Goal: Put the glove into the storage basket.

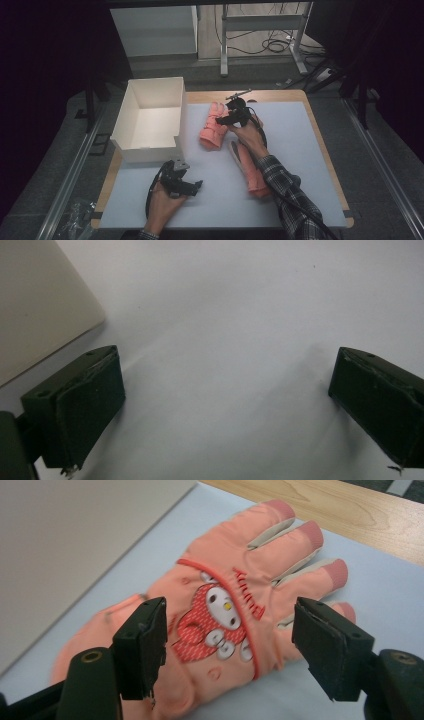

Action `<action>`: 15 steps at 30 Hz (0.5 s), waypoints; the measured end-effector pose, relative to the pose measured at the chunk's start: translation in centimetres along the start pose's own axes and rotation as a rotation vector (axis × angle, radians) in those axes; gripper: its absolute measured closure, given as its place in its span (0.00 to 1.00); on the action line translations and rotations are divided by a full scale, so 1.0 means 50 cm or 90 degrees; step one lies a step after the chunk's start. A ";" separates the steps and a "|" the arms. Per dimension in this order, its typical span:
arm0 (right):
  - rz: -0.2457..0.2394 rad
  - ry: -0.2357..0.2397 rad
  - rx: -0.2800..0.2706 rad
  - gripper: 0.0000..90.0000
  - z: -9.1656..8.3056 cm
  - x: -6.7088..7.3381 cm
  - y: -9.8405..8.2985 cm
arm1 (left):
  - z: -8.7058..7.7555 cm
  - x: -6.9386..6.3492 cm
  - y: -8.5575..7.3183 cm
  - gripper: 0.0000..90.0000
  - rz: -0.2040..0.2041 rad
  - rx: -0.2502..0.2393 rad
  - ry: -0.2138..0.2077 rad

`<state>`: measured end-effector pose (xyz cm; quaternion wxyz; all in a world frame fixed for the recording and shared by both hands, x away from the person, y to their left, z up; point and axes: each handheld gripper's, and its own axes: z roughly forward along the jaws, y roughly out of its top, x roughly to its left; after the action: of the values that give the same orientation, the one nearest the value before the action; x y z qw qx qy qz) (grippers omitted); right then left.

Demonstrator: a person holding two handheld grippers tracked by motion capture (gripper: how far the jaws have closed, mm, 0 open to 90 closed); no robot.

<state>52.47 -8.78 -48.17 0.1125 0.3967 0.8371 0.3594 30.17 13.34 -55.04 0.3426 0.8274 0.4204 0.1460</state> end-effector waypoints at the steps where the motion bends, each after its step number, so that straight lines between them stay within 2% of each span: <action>1: -0.003 -0.002 0.010 0.35 0.013 -0.003 0.002 | 0.000 0.000 0.000 0.02 0.000 0.000 0.000; 5: -0.004 0.002 0.033 0.35 0.048 -0.010 0.005 | 0.000 0.000 0.000 0.02 0.000 0.000 0.000; 8: -0.001 0.010 0.049 0.42 0.062 -0.012 0.008 | 0.000 0.000 0.000 0.02 0.000 0.000 0.000; 12: -0.009 0.013 0.060 0.60 0.069 -0.011 0.009 | 0.000 0.000 0.000 0.02 0.000 0.000 0.000; 13: -0.010 0.014 0.059 0.73 0.068 -0.010 0.009 | 0.000 0.000 0.000 0.02 0.000 0.000 0.000; 14: -0.006 0.043 0.055 0.80 0.067 -0.009 0.008 | 0.000 0.000 0.000 0.02 0.000 0.000 0.000; 15: -0.009 0.041 0.056 0.83 0.067 -0.007 0.007 | 0.000 0.000 0.000 0.02 0.000 0.000 0.000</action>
<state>54.47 -7.17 -50.35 0.0702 0.3837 0.8579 0.3345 30.17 13.34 -55.04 0.3425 0.8275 0.4203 0.1464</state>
